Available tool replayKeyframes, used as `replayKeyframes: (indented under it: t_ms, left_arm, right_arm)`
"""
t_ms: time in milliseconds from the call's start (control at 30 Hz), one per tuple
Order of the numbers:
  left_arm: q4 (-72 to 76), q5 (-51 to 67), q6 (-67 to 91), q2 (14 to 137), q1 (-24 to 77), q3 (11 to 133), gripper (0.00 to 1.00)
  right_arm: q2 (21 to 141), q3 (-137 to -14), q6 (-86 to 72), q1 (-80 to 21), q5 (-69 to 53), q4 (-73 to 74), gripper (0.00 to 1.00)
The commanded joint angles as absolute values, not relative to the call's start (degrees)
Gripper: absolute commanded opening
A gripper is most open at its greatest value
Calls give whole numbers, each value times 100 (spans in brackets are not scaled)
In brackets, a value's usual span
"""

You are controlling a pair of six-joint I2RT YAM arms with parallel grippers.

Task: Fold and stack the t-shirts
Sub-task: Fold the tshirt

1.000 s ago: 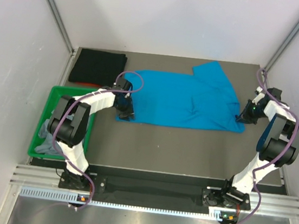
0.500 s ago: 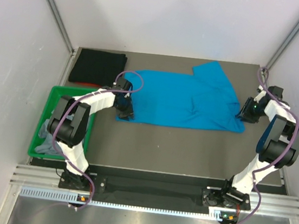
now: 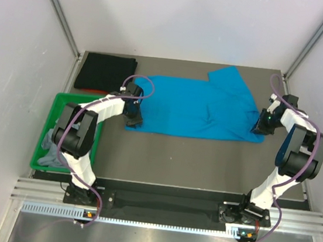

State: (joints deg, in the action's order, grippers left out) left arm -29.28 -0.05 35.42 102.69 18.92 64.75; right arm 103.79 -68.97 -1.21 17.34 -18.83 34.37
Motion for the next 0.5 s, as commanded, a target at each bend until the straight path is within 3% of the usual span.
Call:
replayKeyframes:
  t_ms: [0, 67, 167, 467]
  left_arm:
    - [-3234, -545, 3437, 10371, 1854, 6627, 35]
    - [-3269, -623, 3445, 10362, 1854, 6618, 35]
    - [-3270, -676, 3445, 10389, 1854, 6574, 35]
    - [-3296, -1010, 3428, 10433, 1854, 6486, 34]
  right_arm:
    - [10397, -6899, -44, 1696, -1881, 3235, 13]
    - [10424, -6899, -44, 1696, -1741, 3217, 6]
    - [10494, -6943, -53, 1705, -1487, 3191, 2]
    - [10538, -6926, -158, 1688, -1134, 2681, 0]
